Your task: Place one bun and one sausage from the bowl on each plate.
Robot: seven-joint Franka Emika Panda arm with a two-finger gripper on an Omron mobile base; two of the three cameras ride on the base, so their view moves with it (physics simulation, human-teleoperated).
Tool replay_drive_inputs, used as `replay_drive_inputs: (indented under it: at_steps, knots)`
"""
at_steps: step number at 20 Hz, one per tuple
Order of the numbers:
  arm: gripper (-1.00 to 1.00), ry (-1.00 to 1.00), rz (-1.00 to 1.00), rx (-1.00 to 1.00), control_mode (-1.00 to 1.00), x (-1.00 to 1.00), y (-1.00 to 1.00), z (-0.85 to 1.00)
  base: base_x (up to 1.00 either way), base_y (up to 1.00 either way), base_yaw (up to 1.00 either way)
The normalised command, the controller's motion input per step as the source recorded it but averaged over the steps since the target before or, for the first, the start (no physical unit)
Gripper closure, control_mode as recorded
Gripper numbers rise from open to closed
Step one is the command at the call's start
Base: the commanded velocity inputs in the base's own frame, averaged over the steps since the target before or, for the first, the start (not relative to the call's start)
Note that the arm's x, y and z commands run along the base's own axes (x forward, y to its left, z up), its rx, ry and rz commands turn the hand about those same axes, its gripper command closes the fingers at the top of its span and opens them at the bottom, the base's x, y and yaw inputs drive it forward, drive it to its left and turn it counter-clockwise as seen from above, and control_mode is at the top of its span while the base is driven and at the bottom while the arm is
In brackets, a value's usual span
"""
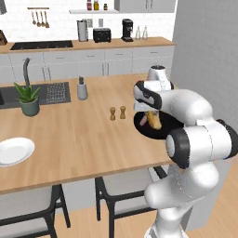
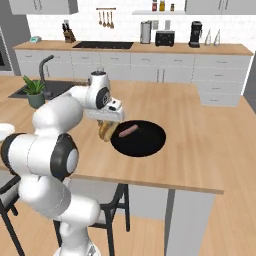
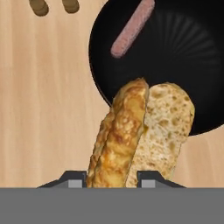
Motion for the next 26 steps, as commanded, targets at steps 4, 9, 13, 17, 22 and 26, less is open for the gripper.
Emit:
replay_drive_inputs:
  at_steps: [4,9,13,17,22,26]
  knots:
    - [1.00,-0.03,0.19,0.09,-1.00,-1.00,0.02,-0.42,0.00,0.00,0.00]
    - [1.00,0.03,0.20,0.00,-1.00,-0.76,0.16,-0.16,0.00,0.00,0.00]
    - [1.00,0.00,0.01,0.00,-1.00,-0.01,0.00,0.00,0.00,0.00,0.00]
    - [1.00,-0.02,0.00,0.00,1.00,0.00,0.10,-0.04,0.00,0.17,0.00]
    - [1.00,0.00,0.00,0.00,1.00,0.00,0.00,0.00,-0.07,1.00,-0.01]
    - [1.00,0.00,0.00,0.00,1.00,0.00,0.00,0.00,-0.18,1.00,-0.02]
